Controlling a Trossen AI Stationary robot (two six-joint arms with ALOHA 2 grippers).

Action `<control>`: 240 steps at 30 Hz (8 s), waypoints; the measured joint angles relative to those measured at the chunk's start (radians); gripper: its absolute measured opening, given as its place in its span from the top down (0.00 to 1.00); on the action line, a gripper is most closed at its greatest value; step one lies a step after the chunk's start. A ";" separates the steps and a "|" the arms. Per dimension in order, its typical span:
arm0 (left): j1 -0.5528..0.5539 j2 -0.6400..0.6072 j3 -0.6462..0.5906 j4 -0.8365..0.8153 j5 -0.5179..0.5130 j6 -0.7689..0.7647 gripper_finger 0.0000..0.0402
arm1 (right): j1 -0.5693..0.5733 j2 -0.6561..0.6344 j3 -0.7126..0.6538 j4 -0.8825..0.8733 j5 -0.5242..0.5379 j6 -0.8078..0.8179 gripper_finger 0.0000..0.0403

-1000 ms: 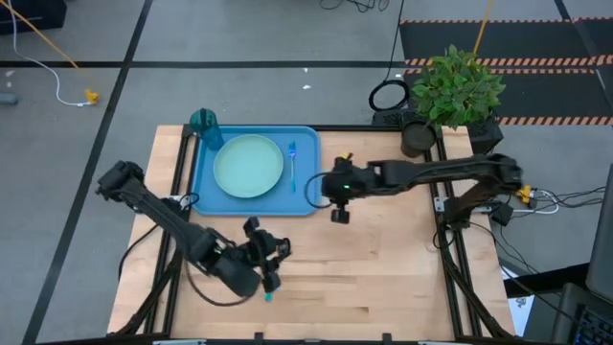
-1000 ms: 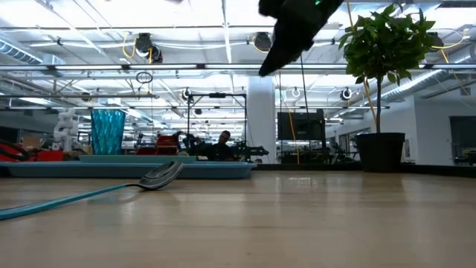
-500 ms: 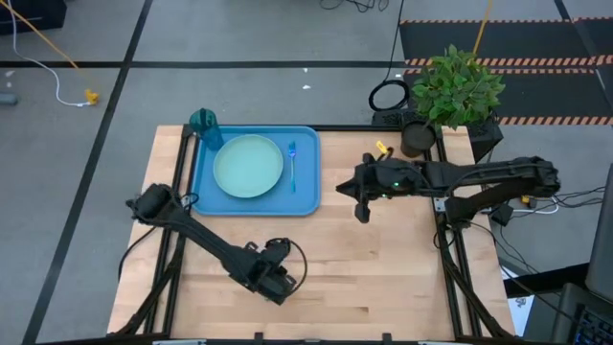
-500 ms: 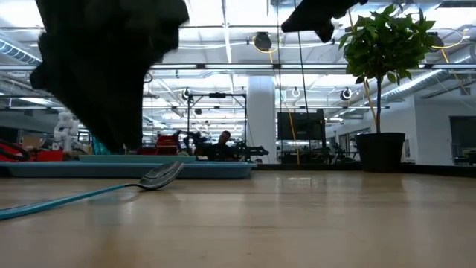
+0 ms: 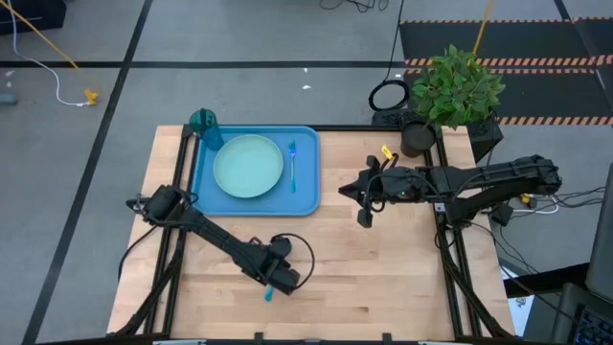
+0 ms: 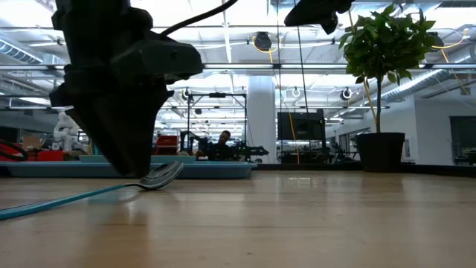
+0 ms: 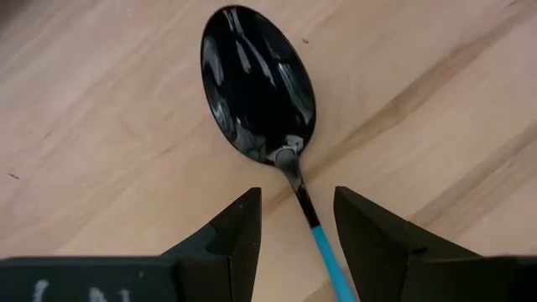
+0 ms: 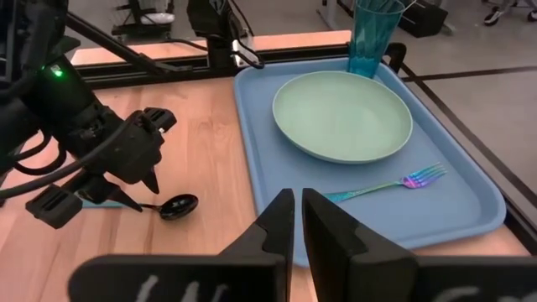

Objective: Pick and place plate/cup/fork/spoon on tray
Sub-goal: Put the spoon on the blue tray

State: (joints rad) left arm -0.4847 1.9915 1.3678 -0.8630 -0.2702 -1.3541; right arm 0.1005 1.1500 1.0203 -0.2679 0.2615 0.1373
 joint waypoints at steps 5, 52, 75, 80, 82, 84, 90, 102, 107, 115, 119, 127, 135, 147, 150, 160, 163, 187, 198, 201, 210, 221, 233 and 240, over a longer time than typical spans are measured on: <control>0.011 0.000 -0.022 0.023 0.008 -0.004 0.62 | 0.000 0.000 0.000 0.003 0.000 -0.003 0.96; -0.029 -0.443 -0.018 0.181 -0.859 0.628 0.98 | -0.005 0.022 -0.208 0.625 -0.002 -0.133 0.94; 0.152 -0.429 -0.049 0.655 -0.880 0.981 0.98 | -0.030 0.415 -0.209 1.081 -0.084 -0.148 0.67; 0.170 -0.418 -0.049 0.685 -0.836 0.991 0.97 | -0.037 0.463 -0.208 1.162 -0.122 -0.100 0.65; 0.184 -0.408 -0.049 0.711 -0.809 1.013 0.96 | -0.044 0.483 -0.208 1.181 -0.159 -0.081 0.65; 0.198 -0.400 -0.050 0.730 -0.764 1.031 0.96 | -0.049 0.508 -0.198 1.195 -0.168 -0.074 0.65; 0.212 -0.386 -0.050 0.768 -0.702 1.061 0.97 | -0.061 0.535 -0.190 1.212 -0.233 -0.074 0.65; 0.217 -0.388 -0.049 0.769 -0.707 1.064 0.96 | -0.073 0.534 -0.189 1.196 -0.183 -0.100 0.79; 0.208 -0.388 -0.049 0.770 -0.716 1.067 0.98 | -0.083 0.534 -0.189 1.177 -0.183 -0.097 0.96; 0.184 -0.395 -0.049 0.753 -0.717 1.027 0.86 | -0.099 0.515 -0.189 1.101 -0.185 -0.090 0.99; 0.148 -0.448 -0.046 0.647 -0.699 1.004 0.76 | -0.113 0.451 -0.190 0.971 -0.241 -0.089 0.99; 0.069 -0.513 -0.048 0.224 -0.587 0.881 0.70 | -0.149 0.332 -0.190 0.703 -0.392 0.004 1.00; 0.060 -0.491 -0.223 0.367 -0.518 0.890 0.70 | -0.153 0.352 -0.190 0.695 -0.503 0.068 1.00; 0.132 -0.491 -0.590 1.343 -0.431 1.236 0.57 | -0.152 0.353 -0.190 0.692 -0.503 0.034 1.00; 0.167 -0.491 -0.612 1.367 -0.376 1.228 0.54 | -0.152 0.353 -0.190 0.689 -0.503 0.032 1.00; 0.222 -0.396 -0.620 1.508 -0.246 1.245 0.59 | -0.151 0.354 -0.190 0.688 -0.505 0.031 1.00; 0.231 -0.390 -0.622 1.530 -0.241 1.248 0.65 | -0.146 0.353 -0.191 0.684 -0.508 0.027 1.00; 0.282 -0.390 -0.618 1.588 -0.111 1.251 0.84 | -0.125 0.354 -0.189 0.701 -0.505 -0.002 1.00; 0.282 -0.391 -0.618 1.592 -0.118 1.231 0.97 | -0.124 0.354 -0.190 0.701 -0.501 -0.029 0.98; 0.282 -0.398 -0.618 1.591 -0.121 1.211 0.98 | -0.125 0.345 -0.190 0.689 -0.494 -0.026 0.93; 0.298 -0.442 -0.651 1.578 -0.120 1.128 0.98 | -0.125 0.196 -0.190 0.446 -0.329 -0.032 0.76; 0.395 -0.440 -0.815 1.699 -0.110 0.872 0.98 | -0.044 0.166 -0.189 0.622 0.050 -0.069 0.71; 0.389 -0.440 -0.824 1.690 -0.239 0.880 0.98 | -0.040 0.432 -0.189 1.065 0.257 -0.036 0.68; 0.381 -0.420 -0.825 1.668 -0.336 0.882 0.97 | -0.057 0.524 -0.189 1.194 0.352 0.016 0.67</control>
State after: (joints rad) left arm -0.1037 1.5711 0.5431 0.8053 -0.6063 -0.4718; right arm 0.0437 1.6739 0.8315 0.9264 0.6130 0.1533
